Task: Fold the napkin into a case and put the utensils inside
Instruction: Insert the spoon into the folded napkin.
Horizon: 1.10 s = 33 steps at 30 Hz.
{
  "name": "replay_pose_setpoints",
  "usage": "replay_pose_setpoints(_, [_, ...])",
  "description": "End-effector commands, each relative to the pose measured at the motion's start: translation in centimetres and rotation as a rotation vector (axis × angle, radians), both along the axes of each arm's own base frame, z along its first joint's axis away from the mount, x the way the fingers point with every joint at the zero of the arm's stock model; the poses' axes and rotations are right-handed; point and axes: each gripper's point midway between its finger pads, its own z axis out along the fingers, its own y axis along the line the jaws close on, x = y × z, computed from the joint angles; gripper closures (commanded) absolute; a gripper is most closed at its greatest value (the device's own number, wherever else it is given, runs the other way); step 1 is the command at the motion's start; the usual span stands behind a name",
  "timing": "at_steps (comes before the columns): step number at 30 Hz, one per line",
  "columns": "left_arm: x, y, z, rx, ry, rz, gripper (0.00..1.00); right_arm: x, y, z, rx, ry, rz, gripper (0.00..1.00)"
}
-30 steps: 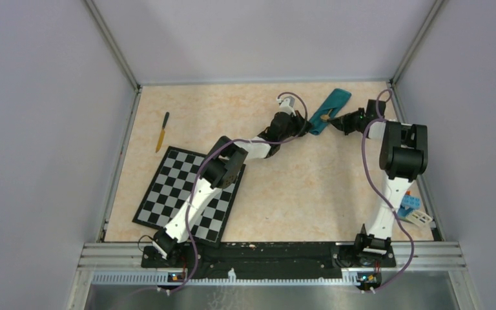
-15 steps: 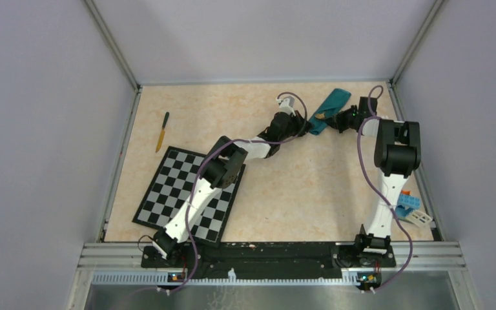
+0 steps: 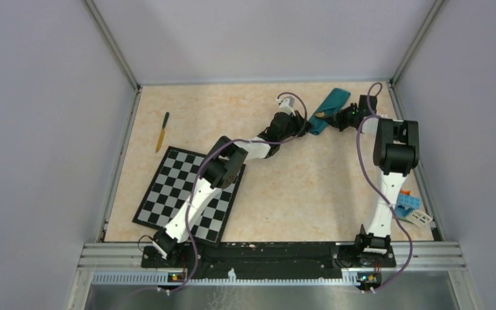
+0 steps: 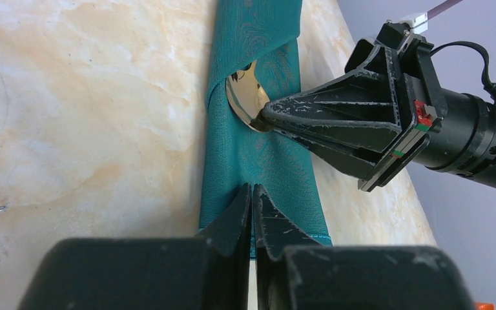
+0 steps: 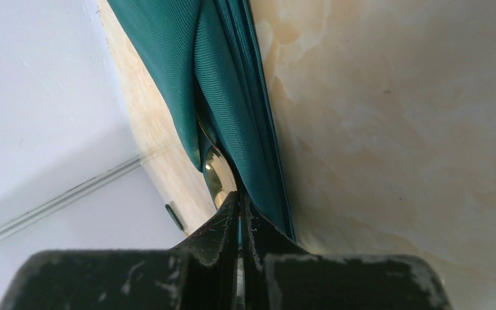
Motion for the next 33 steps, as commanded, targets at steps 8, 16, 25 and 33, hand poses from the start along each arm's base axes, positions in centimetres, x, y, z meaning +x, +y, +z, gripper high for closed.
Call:
replay_pose_setpoints(8, [-1.4,1.0,-2.6,0.067,0.061,-0.022,0.79,1.1,0.5,2.3,-0.035,-0.063,0.043,0.68])
replay_pose_setpoints(16, [-2.9,1.4,1.8,0.019,0.032,-0.065,0.64,-2.3,0.4,5.5,-0.129,-0.04,0.126,0.56])
replay_pose_setpoints(25, [-6.1,3.9,6.8,0.016,0.063,-0.129,0.48,-4.6,0.5,6.0,-0.19,-0.102,0.237,0.49])
replay_pose_setpoints(33, [-10.9,6.7,9.8,0.055,0.082,-0.213,0.45,-5.5,-0.2,5.2,-0.274,-0.087,0.254,0.52])
